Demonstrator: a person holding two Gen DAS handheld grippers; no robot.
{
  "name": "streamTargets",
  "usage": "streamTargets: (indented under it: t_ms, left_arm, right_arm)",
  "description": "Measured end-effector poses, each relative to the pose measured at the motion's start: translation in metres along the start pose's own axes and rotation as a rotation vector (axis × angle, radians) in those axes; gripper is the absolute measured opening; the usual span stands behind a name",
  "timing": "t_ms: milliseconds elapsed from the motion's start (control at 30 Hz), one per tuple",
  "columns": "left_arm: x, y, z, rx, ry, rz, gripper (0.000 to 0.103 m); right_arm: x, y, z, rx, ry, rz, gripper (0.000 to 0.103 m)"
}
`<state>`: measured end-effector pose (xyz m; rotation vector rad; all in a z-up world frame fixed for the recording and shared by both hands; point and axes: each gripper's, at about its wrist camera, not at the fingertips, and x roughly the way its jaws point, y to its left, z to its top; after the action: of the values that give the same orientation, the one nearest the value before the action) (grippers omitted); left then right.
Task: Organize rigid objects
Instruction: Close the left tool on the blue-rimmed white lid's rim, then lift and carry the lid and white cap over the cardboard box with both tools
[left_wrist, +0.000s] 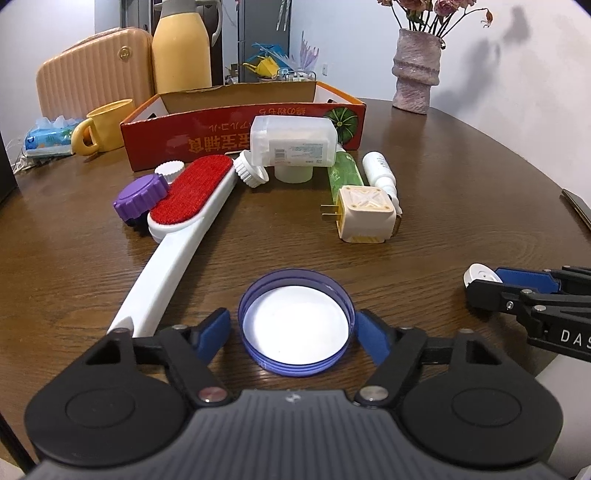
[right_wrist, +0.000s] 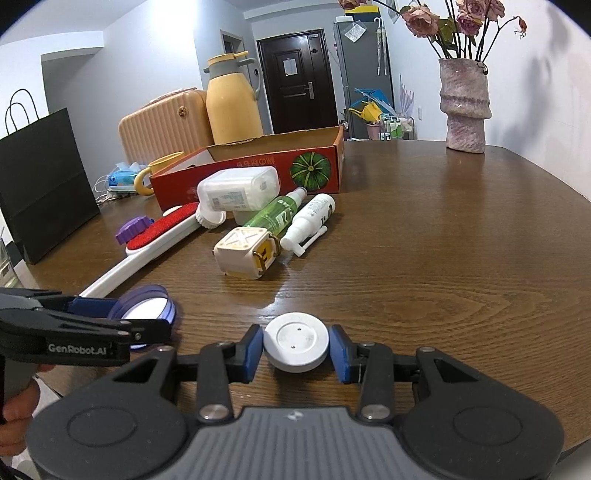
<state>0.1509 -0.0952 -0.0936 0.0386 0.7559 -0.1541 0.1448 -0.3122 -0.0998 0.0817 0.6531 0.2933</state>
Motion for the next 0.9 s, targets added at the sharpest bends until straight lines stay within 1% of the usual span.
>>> streamTargets:
  t_ms: [33,133,400,900]
  left_arm:
    - [0.000,0.000,0.000,0.003,-0.002,0.000,0.068]
    - [-0.002,-0.001,0.000,0.008,-0.010,-0.008,0.068]
    - [-0.002,0.002,0.000,0.008,-0.010,-0.021,0.068]
    - [-0.011,0.015,0.012,0.007,-0.052,-0.032,0.068]
  right_arm:
    - [0.000,0.000,0.001,-0.001,-0.001,0.000,0.038]
    - [-0.001,0.002,0.002,-0.004,-0.002,-0.002,0.038]
    - [-0.001,0.005,0.004,-0.013,-0.001,-0.009,0.038]
    - [0.000,0.018,0.019,-0.029,-0.018,-0.017,0.038]
